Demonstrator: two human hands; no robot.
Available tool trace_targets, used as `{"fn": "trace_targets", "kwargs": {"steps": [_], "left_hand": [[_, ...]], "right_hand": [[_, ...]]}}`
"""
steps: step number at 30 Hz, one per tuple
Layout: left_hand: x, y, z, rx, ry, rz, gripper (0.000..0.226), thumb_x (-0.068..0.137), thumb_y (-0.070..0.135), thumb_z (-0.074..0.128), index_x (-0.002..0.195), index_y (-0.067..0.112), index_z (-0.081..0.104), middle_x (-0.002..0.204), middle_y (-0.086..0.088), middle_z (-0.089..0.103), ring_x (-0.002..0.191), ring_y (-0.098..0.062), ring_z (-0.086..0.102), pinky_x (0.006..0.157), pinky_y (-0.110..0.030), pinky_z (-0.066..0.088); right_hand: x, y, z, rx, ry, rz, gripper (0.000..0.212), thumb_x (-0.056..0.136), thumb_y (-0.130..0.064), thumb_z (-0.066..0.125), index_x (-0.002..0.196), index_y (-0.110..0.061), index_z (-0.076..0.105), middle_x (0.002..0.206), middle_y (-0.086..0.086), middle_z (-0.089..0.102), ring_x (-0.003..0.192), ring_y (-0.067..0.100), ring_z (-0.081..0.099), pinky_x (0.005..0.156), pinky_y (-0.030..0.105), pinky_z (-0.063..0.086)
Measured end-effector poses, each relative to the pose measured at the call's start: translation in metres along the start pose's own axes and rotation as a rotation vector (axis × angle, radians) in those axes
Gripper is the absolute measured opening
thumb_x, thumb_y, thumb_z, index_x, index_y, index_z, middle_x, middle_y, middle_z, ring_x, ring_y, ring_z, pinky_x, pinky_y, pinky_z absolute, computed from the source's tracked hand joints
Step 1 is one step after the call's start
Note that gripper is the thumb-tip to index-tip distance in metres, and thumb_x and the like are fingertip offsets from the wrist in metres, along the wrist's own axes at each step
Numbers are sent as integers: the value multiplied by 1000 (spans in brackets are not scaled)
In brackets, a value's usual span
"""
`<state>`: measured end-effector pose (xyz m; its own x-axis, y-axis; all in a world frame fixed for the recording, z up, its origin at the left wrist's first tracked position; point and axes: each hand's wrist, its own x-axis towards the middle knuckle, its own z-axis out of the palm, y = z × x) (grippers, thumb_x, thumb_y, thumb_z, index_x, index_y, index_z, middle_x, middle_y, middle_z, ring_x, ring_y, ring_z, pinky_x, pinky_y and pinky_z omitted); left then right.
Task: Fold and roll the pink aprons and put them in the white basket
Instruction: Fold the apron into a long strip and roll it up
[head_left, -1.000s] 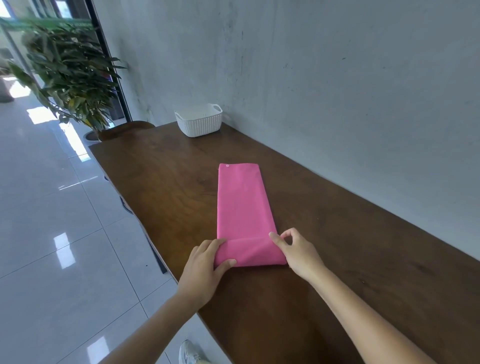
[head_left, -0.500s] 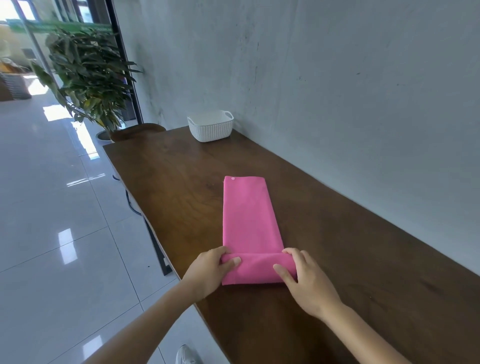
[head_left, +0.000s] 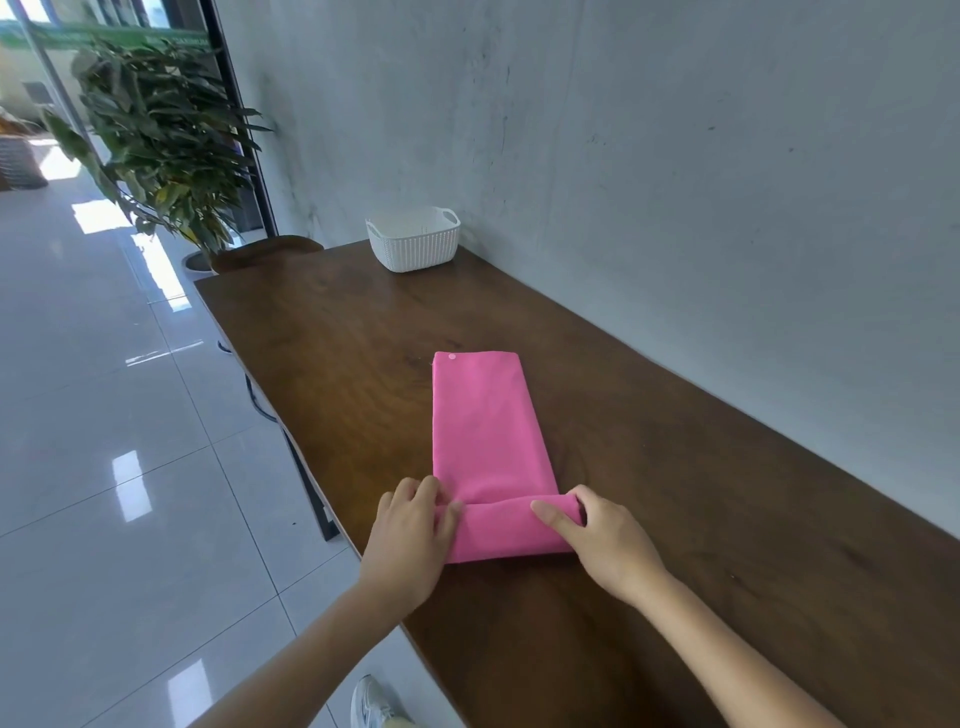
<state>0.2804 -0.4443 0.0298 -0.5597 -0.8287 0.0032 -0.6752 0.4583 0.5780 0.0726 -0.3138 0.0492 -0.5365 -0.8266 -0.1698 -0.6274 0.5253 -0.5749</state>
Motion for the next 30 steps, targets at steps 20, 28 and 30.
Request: {"fn": "trace_targets", "kwargs": {"steps": [20,28,30], "left_hand": [[24,1,-4,-86,-138,11,47,99,64,36,126,31,53,112,12,59,109,-13,51,96,-37,51],[32,-4,-16,-285,-365,-146,54,98,62,44,133,22,54,119,5,65,103,-12,66,91,-33,59],[33,-5,-20,-325,-434,-173,47,98,61,47,124,23,56,118,4,66,104,-13,66,94,-35,58]], "right_hand": [[37,-18,5,-154,247,-72,40,103,-57,24,99,-26,48,100,-7,55,76,1,52,54,16,32],[11,5,25,-28,241,-182,54,96,-67,26,134,-33,45,120,-15,48,95,-1,54,59,7,43],[6,8,27,-1,237,-185,55,95,-68,28,133,-33,45,120,-15,50,96,-1,55,60,8,44]]}}
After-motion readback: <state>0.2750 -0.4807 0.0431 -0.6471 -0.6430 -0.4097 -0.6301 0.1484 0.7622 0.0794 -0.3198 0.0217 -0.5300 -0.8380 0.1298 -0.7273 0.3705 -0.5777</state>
